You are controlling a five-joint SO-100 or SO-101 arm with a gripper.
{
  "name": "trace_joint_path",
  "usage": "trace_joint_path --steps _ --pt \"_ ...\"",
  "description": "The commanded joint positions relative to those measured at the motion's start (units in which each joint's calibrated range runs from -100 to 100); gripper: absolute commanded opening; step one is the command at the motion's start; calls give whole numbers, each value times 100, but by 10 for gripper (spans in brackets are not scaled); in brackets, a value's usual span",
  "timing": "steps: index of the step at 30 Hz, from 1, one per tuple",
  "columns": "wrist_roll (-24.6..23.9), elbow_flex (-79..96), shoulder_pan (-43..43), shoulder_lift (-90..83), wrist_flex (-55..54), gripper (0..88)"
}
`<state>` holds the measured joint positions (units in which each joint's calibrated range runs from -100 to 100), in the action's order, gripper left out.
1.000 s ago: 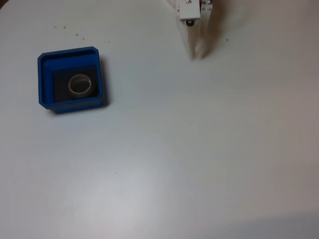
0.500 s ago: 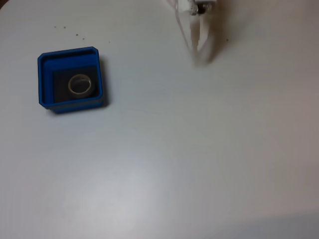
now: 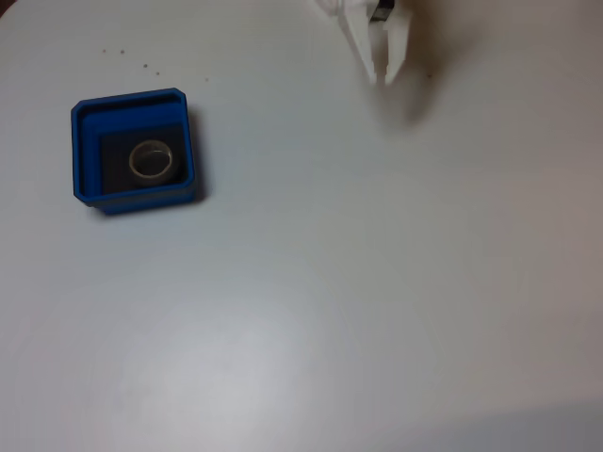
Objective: Pick the black tape roll and drop it in the blue box
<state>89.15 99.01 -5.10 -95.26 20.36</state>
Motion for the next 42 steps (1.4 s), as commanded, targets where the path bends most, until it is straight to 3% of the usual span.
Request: trace_joint_path --steps 1,15,42 --pt "34 81 36 -374 -303 9" --pt "34 72 36 -374 -898 9" --pt "34 81 6 -324 -848 9"
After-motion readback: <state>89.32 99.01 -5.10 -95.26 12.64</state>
